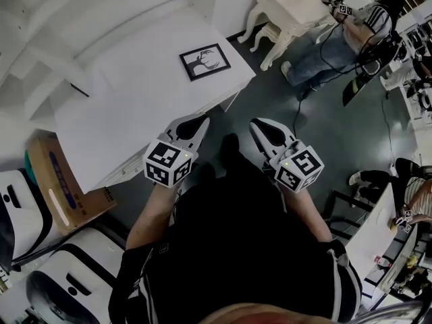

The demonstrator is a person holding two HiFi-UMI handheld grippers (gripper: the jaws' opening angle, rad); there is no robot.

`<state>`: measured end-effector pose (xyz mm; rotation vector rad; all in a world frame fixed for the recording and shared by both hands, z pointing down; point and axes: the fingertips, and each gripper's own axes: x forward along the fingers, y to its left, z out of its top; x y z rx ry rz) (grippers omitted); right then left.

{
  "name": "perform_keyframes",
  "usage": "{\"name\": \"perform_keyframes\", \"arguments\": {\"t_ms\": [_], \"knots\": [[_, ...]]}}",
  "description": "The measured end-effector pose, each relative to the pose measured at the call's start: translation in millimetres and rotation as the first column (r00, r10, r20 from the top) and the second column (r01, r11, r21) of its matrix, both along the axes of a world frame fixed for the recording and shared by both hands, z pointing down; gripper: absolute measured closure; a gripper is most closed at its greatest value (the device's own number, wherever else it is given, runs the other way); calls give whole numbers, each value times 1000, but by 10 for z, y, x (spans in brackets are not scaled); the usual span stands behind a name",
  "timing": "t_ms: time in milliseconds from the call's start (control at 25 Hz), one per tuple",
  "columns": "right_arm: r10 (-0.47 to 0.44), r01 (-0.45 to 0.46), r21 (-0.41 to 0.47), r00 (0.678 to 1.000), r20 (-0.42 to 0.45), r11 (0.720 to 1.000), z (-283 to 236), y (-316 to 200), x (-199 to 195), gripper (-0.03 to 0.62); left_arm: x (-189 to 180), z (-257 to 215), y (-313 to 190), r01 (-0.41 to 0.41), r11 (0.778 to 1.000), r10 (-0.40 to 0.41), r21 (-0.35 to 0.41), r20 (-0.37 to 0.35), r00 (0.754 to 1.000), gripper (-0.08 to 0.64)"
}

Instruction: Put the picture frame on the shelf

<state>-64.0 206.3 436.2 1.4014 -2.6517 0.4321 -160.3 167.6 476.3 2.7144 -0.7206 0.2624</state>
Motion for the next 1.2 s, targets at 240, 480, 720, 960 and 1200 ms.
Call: {"name": "perform_keyframes", "arguments": {"t_ms": [240, 480, 720, 960, 1200], "knots": [[-57, 56, -73, 998, -12, 996, 193, -299, -55, 570, 32, 171, -309, 21, 999, -21, -26, 9, 1000, 552], [-101, 100, -85, 995, -1, 991, 253, -700, 78, 569, 184, 309, -704, 61, 997, -61, -41, 20, 998, 552], [-121, 124, -121, 992, 30, 985, 402, -1096, 444, 569, 492, 449, -1094, 91, 995, -89, -31, 53, 995, 552], [-181, 191, -154, 980, 77, 969, 583, -1480, 730, 569, 830, 588, -1478, 147, 986, -145, -72, 31, 989, 552], [-234, 249, -179, 967, 105, 952, 731, -1843, 1051, 571, 950, 738, -1866, 254, 963, -251, -90, 37, 967, 554]]}}
